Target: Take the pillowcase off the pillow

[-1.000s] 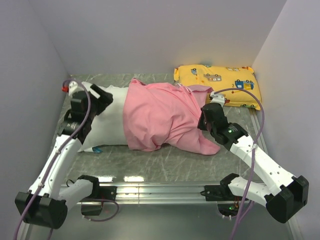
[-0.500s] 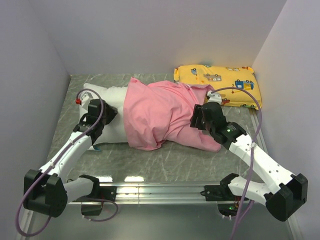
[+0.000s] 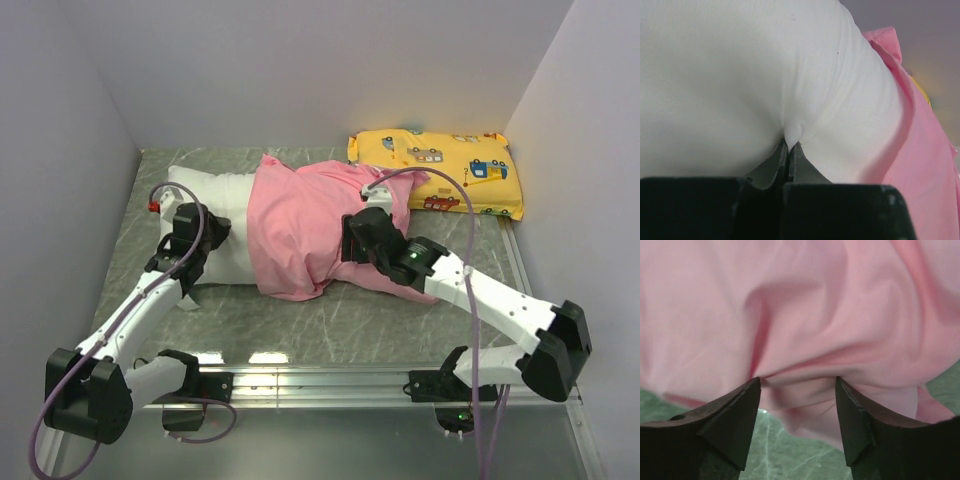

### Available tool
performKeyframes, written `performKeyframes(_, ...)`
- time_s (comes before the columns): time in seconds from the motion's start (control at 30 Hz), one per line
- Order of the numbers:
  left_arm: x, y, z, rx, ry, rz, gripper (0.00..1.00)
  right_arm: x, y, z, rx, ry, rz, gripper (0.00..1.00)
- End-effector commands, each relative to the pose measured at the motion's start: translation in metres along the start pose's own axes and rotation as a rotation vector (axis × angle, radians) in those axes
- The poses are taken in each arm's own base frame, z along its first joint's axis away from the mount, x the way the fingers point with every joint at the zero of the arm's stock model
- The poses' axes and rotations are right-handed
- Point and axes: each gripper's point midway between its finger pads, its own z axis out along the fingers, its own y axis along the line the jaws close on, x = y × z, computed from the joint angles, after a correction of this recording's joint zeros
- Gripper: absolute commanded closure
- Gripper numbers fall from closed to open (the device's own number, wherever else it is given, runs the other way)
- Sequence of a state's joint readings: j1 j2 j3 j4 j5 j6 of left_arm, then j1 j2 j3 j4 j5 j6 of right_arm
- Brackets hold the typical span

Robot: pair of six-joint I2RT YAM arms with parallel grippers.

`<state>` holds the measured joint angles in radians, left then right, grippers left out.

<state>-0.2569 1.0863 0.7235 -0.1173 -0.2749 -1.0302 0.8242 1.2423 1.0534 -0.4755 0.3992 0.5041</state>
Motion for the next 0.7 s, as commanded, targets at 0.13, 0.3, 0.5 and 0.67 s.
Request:
performKeyframes(0.13, 0.002, -0.004, -0.013, -0.001, 0.047, 0.082, 1.0, -0.016, -0.042, -0.003, 0.178, -0.067, 0.009, 0.79)
performKeyframes(0.3, -0.022, -0.005, -0.011, -0.006, 0.024, 0.071, 1.0, -0.03, -0.084, -0.032, 0.25, -0.123, 0.052, 1.0)
performKeyframes(0.5, -0.089, 0.026, -0.007, -0.037, -0.059, -0.034, 0.99, -0.042, -0.159, -0.059, 0.374, -0.196, 0.174, 1.0)
performKeyframes(0.67, -0.104, 0.027, -0.001, -0.028, -0.051, -0.035, 1.0, -0.036, -0.159, -0.054, 0.34, -0.176, 0.195, 1.0)
